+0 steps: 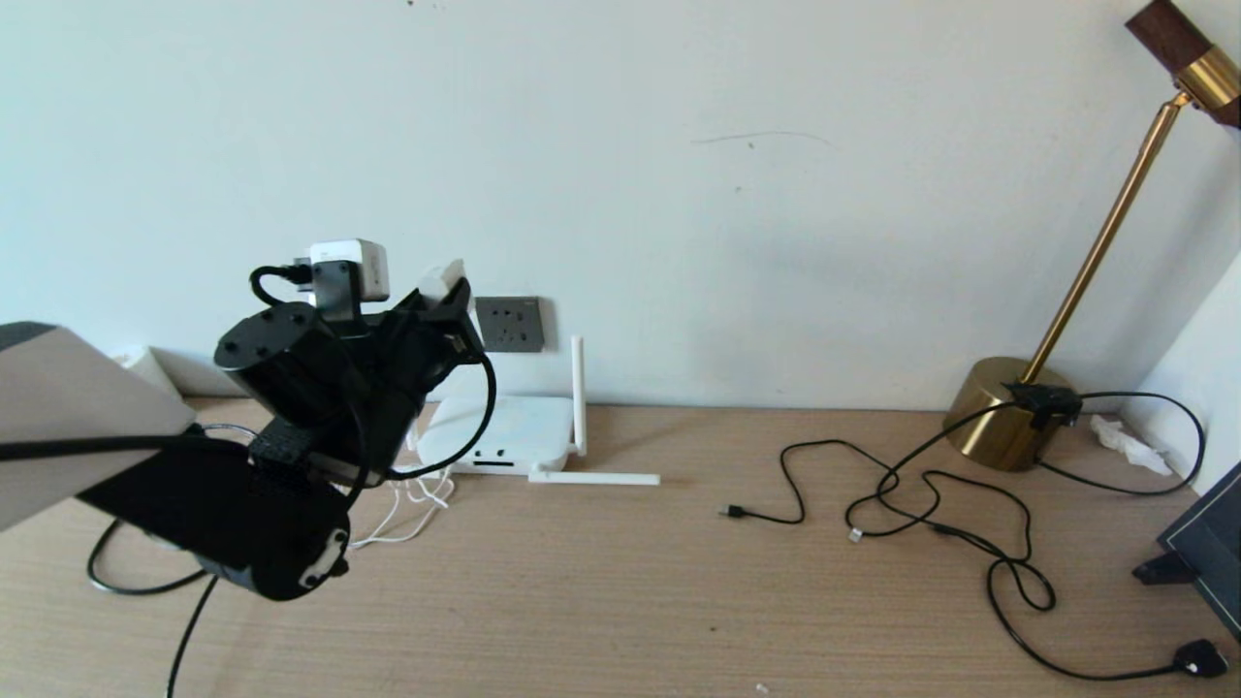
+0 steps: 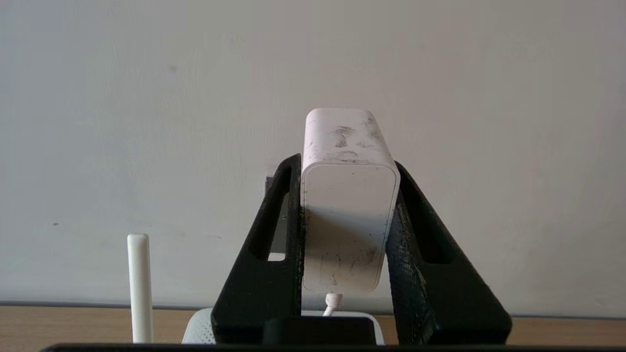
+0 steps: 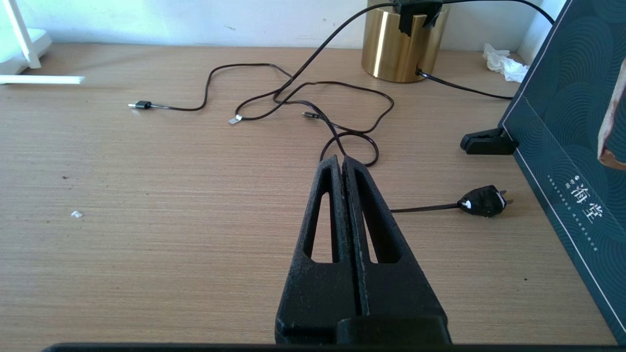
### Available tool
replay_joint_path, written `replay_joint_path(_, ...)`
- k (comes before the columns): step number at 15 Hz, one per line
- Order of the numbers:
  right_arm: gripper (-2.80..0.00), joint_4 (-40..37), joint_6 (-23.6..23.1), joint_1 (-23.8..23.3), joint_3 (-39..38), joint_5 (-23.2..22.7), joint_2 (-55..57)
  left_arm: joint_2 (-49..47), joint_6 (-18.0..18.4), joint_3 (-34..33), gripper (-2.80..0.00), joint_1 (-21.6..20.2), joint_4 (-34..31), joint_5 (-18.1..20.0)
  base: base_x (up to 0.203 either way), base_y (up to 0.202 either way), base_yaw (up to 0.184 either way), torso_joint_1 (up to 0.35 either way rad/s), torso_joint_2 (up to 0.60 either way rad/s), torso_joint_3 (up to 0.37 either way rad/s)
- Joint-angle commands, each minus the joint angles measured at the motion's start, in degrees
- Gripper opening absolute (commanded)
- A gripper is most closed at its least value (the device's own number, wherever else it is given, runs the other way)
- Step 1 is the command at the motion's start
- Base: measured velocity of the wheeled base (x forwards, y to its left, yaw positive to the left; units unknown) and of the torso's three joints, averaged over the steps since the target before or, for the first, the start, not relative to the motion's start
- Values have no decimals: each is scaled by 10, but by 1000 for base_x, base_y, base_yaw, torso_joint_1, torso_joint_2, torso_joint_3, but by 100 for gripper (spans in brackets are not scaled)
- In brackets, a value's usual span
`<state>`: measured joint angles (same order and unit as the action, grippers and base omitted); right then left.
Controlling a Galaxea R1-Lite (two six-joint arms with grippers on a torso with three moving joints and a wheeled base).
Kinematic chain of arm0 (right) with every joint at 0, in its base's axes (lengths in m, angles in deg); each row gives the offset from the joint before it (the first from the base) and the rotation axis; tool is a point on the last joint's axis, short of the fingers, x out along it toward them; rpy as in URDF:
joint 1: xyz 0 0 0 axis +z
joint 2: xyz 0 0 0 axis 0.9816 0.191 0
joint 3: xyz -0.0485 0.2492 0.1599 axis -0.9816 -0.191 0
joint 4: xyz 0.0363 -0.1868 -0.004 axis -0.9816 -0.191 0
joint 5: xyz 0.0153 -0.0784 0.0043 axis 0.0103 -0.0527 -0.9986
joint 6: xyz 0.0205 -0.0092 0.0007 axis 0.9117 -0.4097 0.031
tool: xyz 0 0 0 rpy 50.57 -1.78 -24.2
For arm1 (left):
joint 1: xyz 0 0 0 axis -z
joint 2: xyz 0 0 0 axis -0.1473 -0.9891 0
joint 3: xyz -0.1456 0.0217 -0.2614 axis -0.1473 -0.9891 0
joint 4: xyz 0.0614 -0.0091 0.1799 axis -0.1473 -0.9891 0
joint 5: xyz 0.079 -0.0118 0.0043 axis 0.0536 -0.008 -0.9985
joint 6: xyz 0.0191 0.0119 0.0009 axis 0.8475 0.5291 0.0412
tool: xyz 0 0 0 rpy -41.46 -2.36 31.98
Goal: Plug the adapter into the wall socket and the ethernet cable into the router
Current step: Plug plug into socket
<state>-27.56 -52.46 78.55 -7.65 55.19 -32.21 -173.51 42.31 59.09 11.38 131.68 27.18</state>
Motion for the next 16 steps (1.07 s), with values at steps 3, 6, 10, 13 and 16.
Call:
replay_joint_path(3, -280, 1, 0, 0, 0, 0, 1, 11, 0, -14, -280, 2, 5, 0, 0, 0, 0, 0, 0, 0)
replay_joint_path(6, -280, 0, 0, 0, 0, 0, 1, 15, 0, -26, -280, 2, 5, 0, 0, 0, 0, 0, 0, 0)
replay_joint_path(10, -280, 1, 0, 0, 0, 0, 1, 14, 3, -30, -280, 2, 5, -1, 0, 0, 0, 0, 0, 0)
replay_joint_path(13, -280, 0, 0, 0, 0, 0, 0, 14, 3, -34, -280, 3, 5, -1, 0, 0, 0, 0, 0, 0)
replay_joint_path(16, -280, 1, 0, 0, 0, 0, 1, 14, 3, -34, -280, 3, 5, -1, 0, 0, 0, 0, 0, 0)
